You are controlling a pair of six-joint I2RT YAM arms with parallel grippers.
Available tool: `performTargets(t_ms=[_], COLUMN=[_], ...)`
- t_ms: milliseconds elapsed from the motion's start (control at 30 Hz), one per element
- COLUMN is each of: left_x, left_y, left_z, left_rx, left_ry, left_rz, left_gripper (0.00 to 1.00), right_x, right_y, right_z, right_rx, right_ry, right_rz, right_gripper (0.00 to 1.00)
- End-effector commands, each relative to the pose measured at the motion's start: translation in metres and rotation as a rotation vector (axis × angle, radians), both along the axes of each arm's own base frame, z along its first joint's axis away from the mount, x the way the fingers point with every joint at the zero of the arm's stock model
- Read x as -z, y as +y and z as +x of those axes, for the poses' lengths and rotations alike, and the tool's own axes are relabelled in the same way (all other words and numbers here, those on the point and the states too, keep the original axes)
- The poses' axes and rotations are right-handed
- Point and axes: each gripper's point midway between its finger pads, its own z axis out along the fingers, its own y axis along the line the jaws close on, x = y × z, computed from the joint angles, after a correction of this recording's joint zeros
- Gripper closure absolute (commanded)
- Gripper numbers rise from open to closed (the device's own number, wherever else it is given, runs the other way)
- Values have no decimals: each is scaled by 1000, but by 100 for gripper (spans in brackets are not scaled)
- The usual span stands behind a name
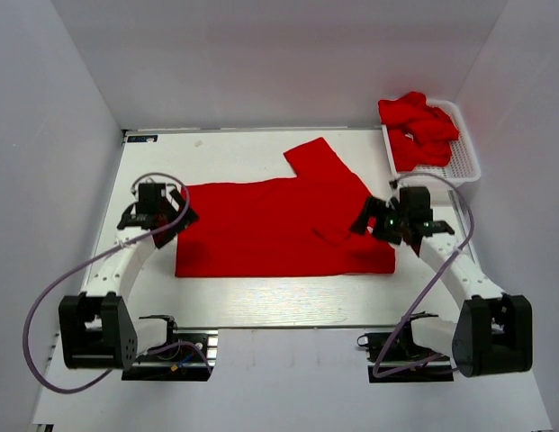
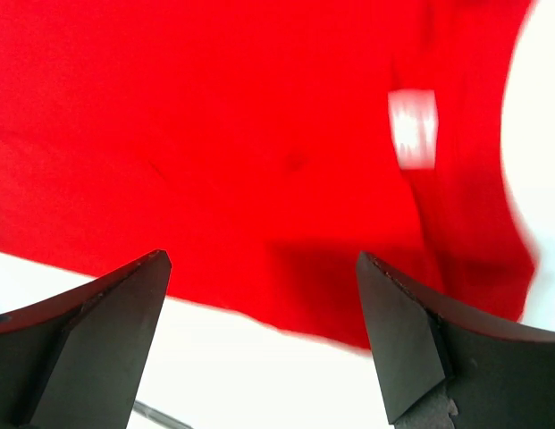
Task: Fold and stack the t-shirts
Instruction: Fold the flattened tshirt in 1/3 of the way, then grap the side of the flattened tshirt furthest away from the robot with both arms
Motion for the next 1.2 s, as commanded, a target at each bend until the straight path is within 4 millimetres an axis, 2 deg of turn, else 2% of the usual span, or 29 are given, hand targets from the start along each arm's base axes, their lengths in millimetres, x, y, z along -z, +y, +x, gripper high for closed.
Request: performTargets(t_ms=[0, 33, 67, 100, 133, 167, 200, 233, 267, 300, 333, 367, 400, 433, 467, 500, 533, 567, 600, 633, 667, 700, 767, 800, 867, 967, 1033, 1067, 1167], left_x=[-31, -32, -31, -31, -29, -26, -37, -35, -31, -27, -24, -22, -30, -16, -13, -18, -2, 4, 0, 6, 15, 19, 23, 27, 34, 43, 47, 52, 60], left_y=[25, 29, 31, 34, 38, 44, 47, 50, 51, 52, 57, 57, 57, 60, 59, 58, 56, 54, 56, 54, 54, 51, 49, 49, 50, 49, 49, 49, 49], left_z=[38, 52, 59, 66, 81, 88, 102, 109, 115, 130, 138, 145, 158, 166, 173, 185, 192, 198, 208, 212, 217, 220, 226, 226, 225, 220, 219, 215, 208], left_rx=[-74, -78, -70, -71, -82, -99, -99, -108, -113, -107, -111, -111, -107, -108, -91, -72, -64, -56, -57, -37, -36, -25, -19, -18, -7, -5, -5, -11, -9], left_ry=[-80, -68, -54, -40, -21, -5, -16, -9, 1, -10, -15, -18, -39, -19, -23, -44, -21, -16, -32, -25, -11, -7, -12, -3, 11, 34, 37, 49, 71], left_rz=[100, 120, 139, 158, 175, 187, 202, 215, 222, 228, 233, 233, 238, 231, 230, 231, 224, 215, 202, 194, 193, 180, 172, 171, 178, 178, 178, 172, 171], left_gripper=[0, 0, 0, 0, 0, 0, 0, 0, 0, 0, 0, 0, 0, 0, 0, 0, 0, 0, 0, 0, 0, 0, 0, 0, 0, 0, 0, 0, 2], right_x=[-66, -56, -82, -73, -74, -63, -79, -99, -63, -78, -103, -60, -104, -83, -79, -83, -81, -87, -75, -83, -74, -54, -72, -60, -48, -27, -19, -5, 11], right_y=[17, 20, 27, 27, 27, 30, 30, 30, 41, 40, 41, 46, 53, 53, 56, 63, 69, 70, 75, 78, 79, 81, 83, 85, 88, 91, 97, 99, 103], right_z=[56, 68, 87, 97, 108, 127, 146, 166, 176, 196, 220, 233, 262, 278, 284, 304, 321, 334, 350, 362, 366, 372, 393, 398, 414, 421, 420, 419, 416], right_rx=[-101, -108, -125, -127, -136, -137, -140, -145, -189, -213, -184, -206, -200, -191, -199, -210, -205, -194, -191, -173, -171, -174, -144, -147, -134, -135, -152, -154, -162], right_ry=[-246, -221, -292, -279, -299, -273, -324, -379, -302, -353, -411, -321, -428, -396, -382, -405, -426, -474, -506, -571, -580, -579, -690, -685, -701, -693, -688, -667, -630], right_rz=[6, 1, 1, -22, -42, -74, -109, -151, -183, -235, -262, -288, -292, -309, -309, -299, -291, -287, -281, -271, -268, -271, -263, -265, -264, -249, -226, -225, -186], right_gripper=[10, 10, 10, 10, 10, 10, 10, 10, 10, 10, 10, 10, 10, 10, 10, 10, 10, 10, 10, 10, 10, 10, 10, 10, 10, 10, 10, 10, 10])
